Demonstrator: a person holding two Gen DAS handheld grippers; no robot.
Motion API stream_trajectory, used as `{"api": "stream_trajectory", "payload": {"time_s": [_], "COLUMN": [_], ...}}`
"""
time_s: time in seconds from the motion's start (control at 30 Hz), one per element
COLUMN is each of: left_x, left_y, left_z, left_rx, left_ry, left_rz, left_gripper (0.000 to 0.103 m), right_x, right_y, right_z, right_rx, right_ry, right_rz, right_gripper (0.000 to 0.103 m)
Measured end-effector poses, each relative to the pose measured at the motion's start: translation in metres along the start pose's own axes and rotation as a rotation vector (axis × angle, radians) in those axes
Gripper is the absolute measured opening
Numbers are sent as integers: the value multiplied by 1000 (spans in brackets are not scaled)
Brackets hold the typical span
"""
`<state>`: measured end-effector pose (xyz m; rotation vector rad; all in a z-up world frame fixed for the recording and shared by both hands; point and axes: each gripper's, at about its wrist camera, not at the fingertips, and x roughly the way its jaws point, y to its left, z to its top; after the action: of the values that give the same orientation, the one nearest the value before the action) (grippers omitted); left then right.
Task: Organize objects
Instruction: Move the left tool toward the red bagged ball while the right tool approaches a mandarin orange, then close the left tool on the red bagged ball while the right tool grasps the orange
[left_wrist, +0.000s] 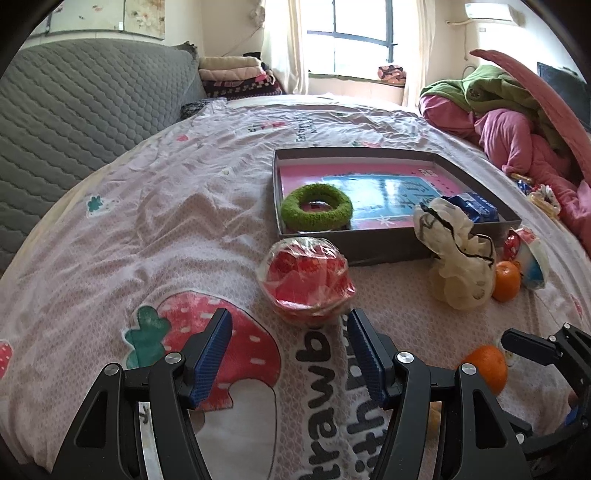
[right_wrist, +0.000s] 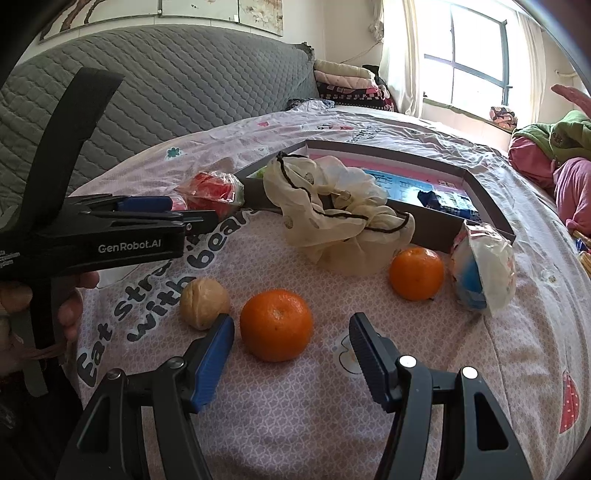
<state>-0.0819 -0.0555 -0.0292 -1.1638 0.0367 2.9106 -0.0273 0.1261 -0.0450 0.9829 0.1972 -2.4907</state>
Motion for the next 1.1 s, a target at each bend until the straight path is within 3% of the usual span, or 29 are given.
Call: {"api": "stream_trajectory", "payload": {"time_s": [0.6, 1.1], "left_x": [14, 33], "left_y": [4, 9], "left_z": [16, 20], "left_rx": [-8, -46], "left_ry": [-19, 28], "left_rz": [4, -26], "left_gripper": [67, 69], "right_x": [8, 13], "right_y": [2, 3], "right_z": [1, 1], "right_rx": [-17, -28], "right_ry": [10, 18], "right_rz": [-20, -21], "right_gripper": [64, 62]}}
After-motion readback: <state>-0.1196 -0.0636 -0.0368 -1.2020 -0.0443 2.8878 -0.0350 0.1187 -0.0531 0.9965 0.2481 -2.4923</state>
